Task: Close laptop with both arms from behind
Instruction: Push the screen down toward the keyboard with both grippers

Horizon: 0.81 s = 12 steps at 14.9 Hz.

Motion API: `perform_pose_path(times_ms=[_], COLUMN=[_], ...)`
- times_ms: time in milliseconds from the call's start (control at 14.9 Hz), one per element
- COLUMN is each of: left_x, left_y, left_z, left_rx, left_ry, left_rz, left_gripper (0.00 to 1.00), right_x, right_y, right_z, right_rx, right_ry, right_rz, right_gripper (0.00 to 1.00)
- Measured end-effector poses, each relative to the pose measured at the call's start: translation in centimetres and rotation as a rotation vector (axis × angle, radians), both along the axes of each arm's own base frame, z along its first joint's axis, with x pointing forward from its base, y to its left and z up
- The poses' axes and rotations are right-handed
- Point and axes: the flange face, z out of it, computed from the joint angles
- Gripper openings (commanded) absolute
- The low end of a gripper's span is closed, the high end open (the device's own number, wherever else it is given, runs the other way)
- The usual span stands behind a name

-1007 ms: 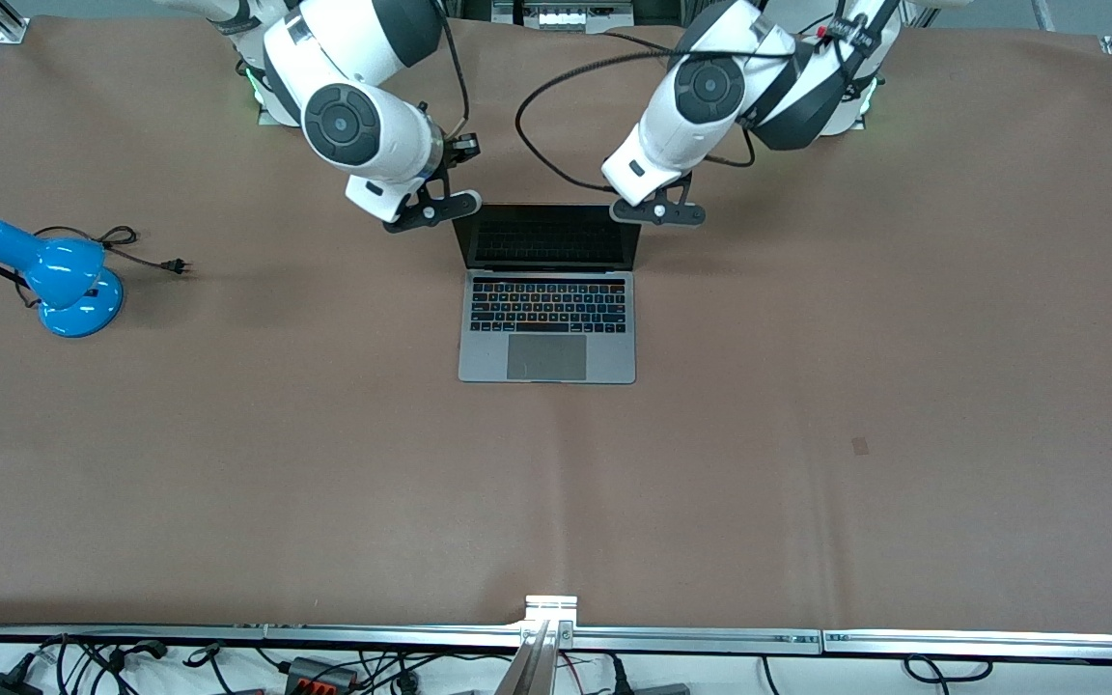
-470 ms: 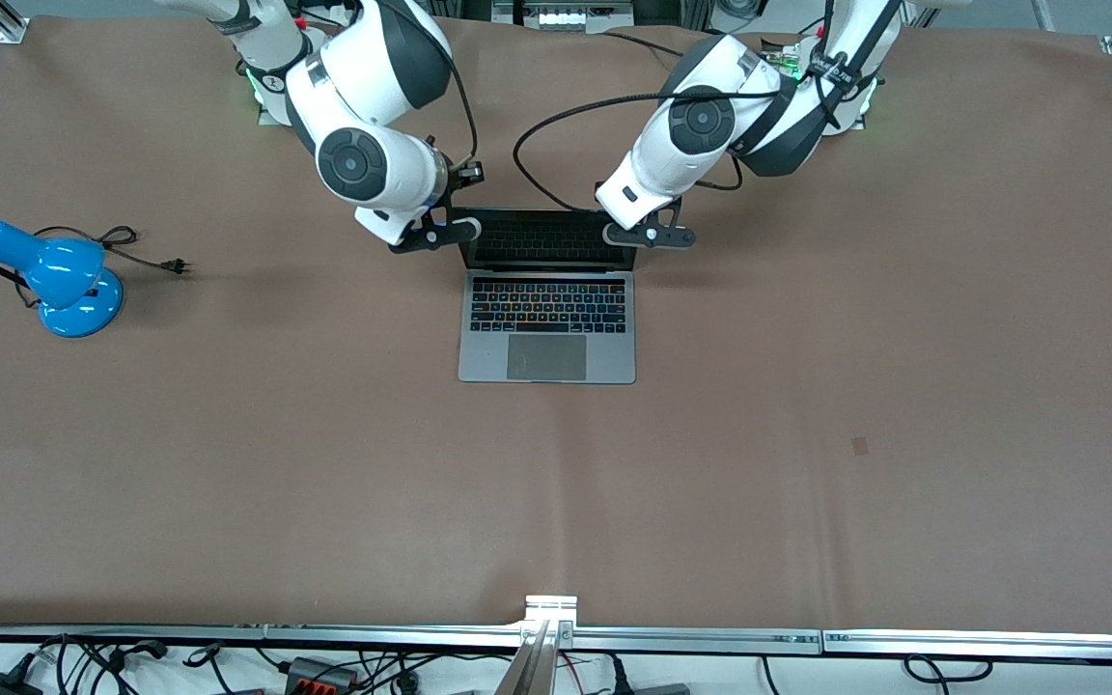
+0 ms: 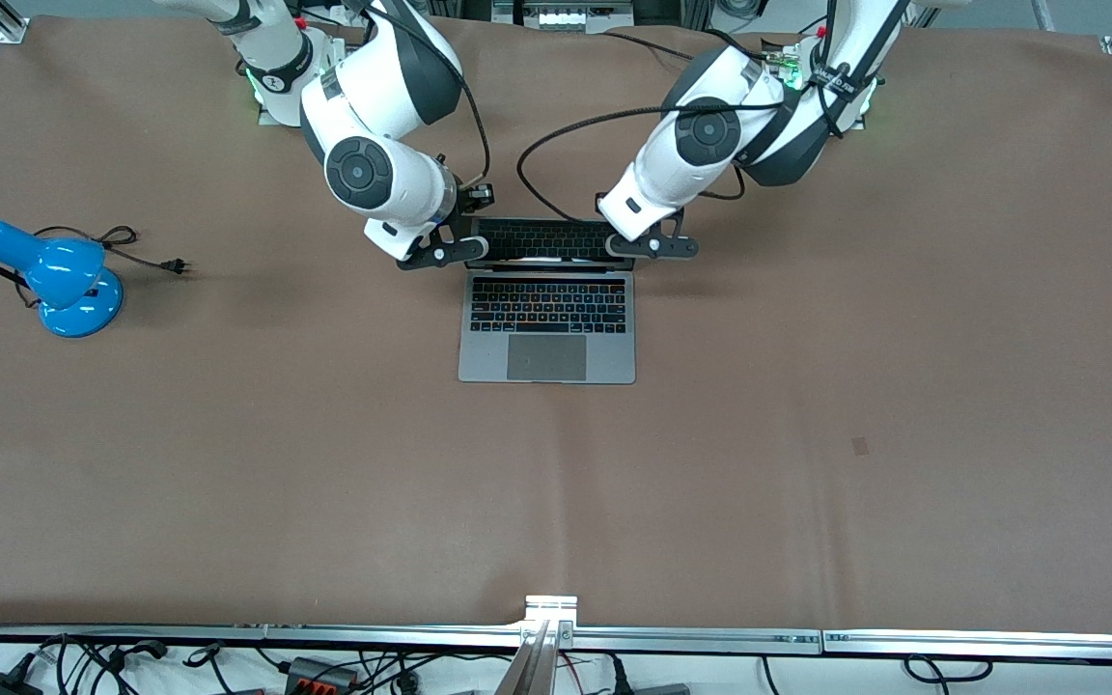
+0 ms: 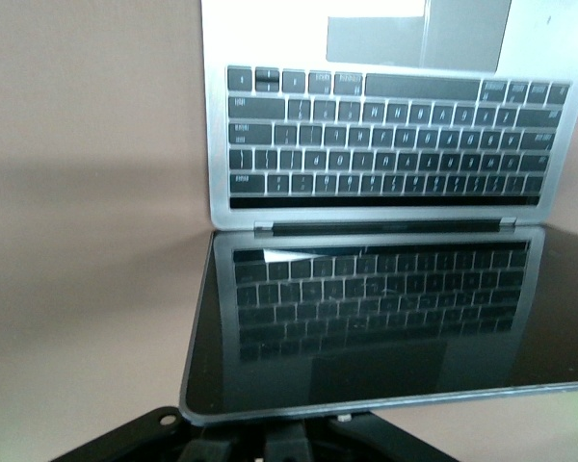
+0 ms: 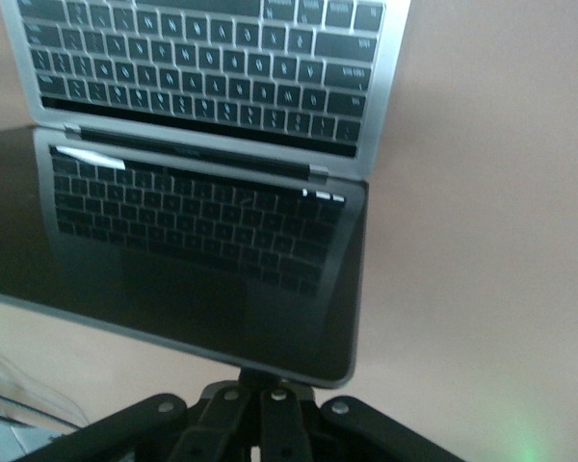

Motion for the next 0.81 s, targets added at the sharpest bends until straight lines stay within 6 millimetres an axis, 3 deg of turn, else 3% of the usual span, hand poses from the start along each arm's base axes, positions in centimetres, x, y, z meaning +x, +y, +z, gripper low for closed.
perform_pose_path(times_ms=[201, 470, 805], left_x=[2.9, 6.6, 9.0], left_y=[0.3, 0.8, 0.8], left_z=[-0.3, -2.7, -5.0], left_rx=[-0.008, -0.005, -0.009], left_ry=[-0.014, -0.004, 0.013], left_rz=[0.024, 0.055, 0.08], left_gripper=[0.0, 0.0, 0.0], right_x=[1.1, 2.5, 5.2], right_y=[0.0, -0.3, -1.1], right_z=[0.9, 1.0, -3.0], right_rx=[0.026, 0.045, 0.01], right_ry=[-0.059, -0.126, -0.169], right_rz=[-0.028, -0.065, -0.098], right_gripper=[0.0, 0.0, 0.0])
